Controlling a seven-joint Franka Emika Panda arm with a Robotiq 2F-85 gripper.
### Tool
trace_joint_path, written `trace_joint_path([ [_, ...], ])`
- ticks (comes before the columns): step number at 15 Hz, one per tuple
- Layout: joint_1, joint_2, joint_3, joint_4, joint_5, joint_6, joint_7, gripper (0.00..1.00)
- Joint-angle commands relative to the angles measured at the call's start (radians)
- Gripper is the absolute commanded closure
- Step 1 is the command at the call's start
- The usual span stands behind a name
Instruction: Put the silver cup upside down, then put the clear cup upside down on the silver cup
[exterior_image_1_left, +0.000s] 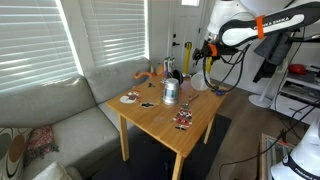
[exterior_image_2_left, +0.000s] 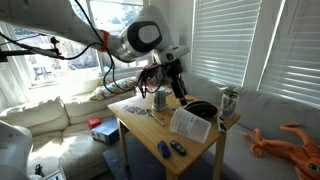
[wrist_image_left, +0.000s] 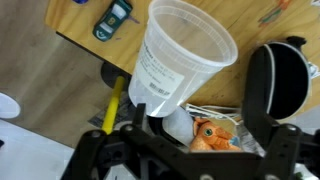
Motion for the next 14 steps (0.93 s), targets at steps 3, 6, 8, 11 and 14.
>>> trace_joint_path([
  [3,-0.045,0.016,-0.062,-0.032,0.008,0.021,0.06,0.0],
  [6,-0.048,0.035,-0.085,-0.046,0.014,0.066,0.053,0.0],
  [8,-0.042,0.057,-0.091,-0.046,0.025,0.09,0.049,0.0],
  [11,-0.035,0.09,-0.093,-0.043,0.032,0.124,0.042,0.0],
  [14,-0.033,0.13,-0.096,-0.041,0.031,0.185,0.063,0.0],
])
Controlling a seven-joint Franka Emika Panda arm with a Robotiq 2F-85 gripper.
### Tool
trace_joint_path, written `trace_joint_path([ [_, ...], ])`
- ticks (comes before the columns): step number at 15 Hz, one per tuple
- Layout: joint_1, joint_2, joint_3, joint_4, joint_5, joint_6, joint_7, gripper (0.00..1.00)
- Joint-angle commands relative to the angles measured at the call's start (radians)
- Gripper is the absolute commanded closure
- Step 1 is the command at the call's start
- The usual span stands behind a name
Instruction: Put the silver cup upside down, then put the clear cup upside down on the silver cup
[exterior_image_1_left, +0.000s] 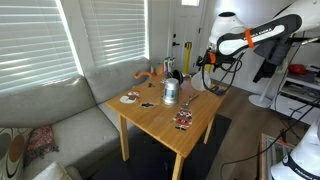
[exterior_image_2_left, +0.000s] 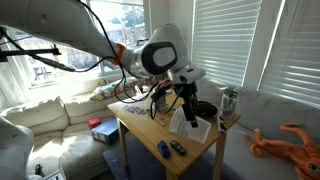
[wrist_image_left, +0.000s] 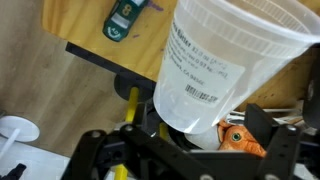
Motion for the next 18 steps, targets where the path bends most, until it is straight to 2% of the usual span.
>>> trace_joint_path([
  [1,0.007,0.045,-0.013,0.0,0.027,0.077,0.029,0.0],
  [7,0.014,0.105,-0.027,0.012,0.061,0.121,0.085,0.0],
  [14,0.012,0.117,-0.041,0.022,0.054,0.077,0.154,0.0],
  [15,0.012,0.117,-0.043,0.022,0.049,0.071,0.159,0.02],
  [16,0.012,0.116,-0.044,0.022,0.059,0.066,0.154,0.22],
  [17,0.012,0.116,-0.045,0.024,0.054,0.062,0.157,0.27],
  [18,0.012,0.115,-0.046,0.027,0.057,0.058,0.153,0.28],
])
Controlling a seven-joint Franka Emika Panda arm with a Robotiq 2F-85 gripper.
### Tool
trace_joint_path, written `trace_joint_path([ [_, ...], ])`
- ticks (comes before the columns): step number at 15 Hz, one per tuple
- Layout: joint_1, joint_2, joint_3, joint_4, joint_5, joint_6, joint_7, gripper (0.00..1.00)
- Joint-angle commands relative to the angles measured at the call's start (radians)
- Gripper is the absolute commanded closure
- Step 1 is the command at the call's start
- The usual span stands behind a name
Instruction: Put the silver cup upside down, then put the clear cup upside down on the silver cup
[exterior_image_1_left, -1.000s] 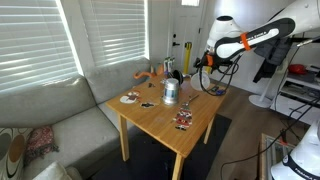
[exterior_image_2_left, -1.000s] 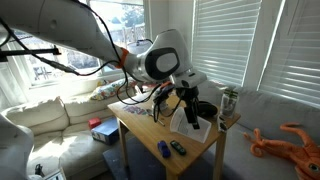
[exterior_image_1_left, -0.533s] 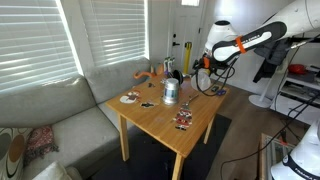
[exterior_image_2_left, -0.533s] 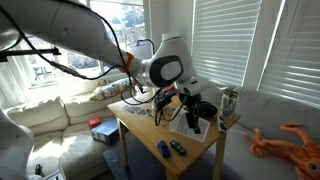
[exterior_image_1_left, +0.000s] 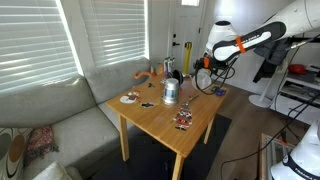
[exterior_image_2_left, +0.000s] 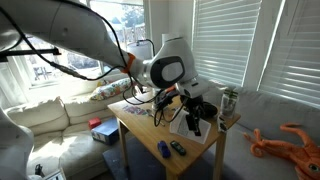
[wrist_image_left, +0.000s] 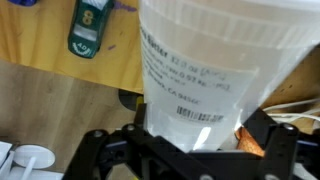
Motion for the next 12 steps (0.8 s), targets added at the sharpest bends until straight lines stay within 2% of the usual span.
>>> trace_joint_path([
  [1,0.011,0.021,-0.014,0.024,0.018,-0.039,0.013,0.34],
  [5,0.012,0.016,-0.017,0.032,0.032,-0.056,0.0,0.54],
  [12,0.029,-0.059,0.0,0.03,-0.003,-0.105,-0.023,0.54],
])
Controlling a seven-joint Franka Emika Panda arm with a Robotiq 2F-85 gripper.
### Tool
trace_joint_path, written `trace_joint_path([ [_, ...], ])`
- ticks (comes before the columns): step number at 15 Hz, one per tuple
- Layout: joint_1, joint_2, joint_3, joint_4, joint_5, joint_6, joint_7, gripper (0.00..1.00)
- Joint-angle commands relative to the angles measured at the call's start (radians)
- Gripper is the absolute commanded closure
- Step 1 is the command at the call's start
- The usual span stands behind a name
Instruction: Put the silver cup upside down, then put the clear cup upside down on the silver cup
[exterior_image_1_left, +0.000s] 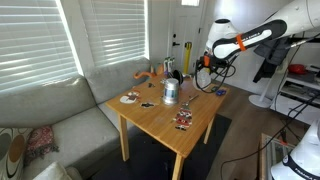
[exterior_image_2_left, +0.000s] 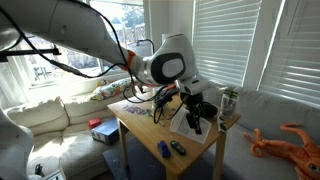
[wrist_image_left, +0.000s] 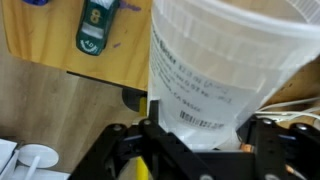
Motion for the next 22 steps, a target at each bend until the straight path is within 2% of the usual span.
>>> trace_joint_path([
  [1,0.028,-0.08,0.012,0.009,-0.055,-0.075,0.002,0.54],
  [4,0.042,-0.154,0.05,0.024,-0.158,-0.112,0.025,0.54],
  [8,0.054,-0.229,0.15,0.037,-0.342,-0.11,0.064,0.54],
  [11,0.07,-0.238,0.23,0.043,-0.49,-0.093,0.116,0.54],
  [14,0.096,-0.225,0.296,0.036,-0.697,-0.096,0.22,0.54],
  [18,0.162,-0.188,0.335,0.034,-0.902,-0.11,0.38,0.54],
  [22,0.233,-0.144,0.344,0.03,-1.014,-0.154,0.505,0.54],
])
